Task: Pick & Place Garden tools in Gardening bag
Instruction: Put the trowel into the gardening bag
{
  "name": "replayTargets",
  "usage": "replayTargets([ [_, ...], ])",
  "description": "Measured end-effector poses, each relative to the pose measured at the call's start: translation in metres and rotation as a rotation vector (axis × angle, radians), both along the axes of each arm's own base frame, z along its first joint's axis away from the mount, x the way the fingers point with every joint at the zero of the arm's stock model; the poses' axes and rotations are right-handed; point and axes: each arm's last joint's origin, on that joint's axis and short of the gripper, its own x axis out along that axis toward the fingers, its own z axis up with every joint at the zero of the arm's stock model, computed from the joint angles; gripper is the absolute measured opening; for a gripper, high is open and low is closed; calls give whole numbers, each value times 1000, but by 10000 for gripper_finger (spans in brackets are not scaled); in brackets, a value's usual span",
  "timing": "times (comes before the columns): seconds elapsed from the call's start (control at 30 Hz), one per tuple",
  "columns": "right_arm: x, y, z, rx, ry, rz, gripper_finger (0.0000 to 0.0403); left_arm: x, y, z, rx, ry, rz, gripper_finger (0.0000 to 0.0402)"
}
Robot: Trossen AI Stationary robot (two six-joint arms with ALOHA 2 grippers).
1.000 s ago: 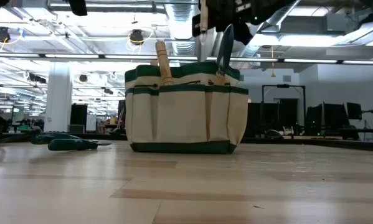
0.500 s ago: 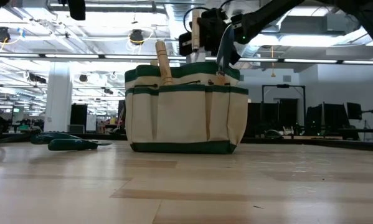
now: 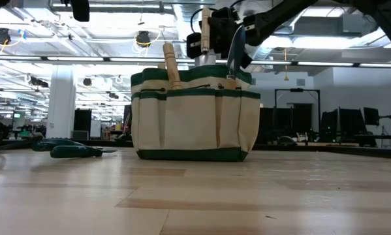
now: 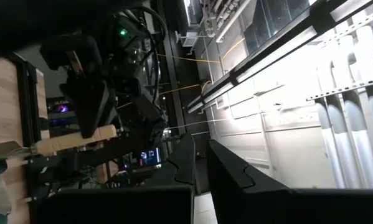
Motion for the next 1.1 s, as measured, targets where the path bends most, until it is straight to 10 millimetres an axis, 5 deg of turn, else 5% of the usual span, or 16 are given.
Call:
replayTargets([
  [0.23,-2,-1,-2,-2,-3,-4,59,0,0,0,9,5,3,8],
  [0.5,6,-6,-36,52,94,-7,60,0,0,0,12,7,5,8],
  [1.1,9,0,-36,37,70,9,60,0,1,0,18,20,30,8],
])
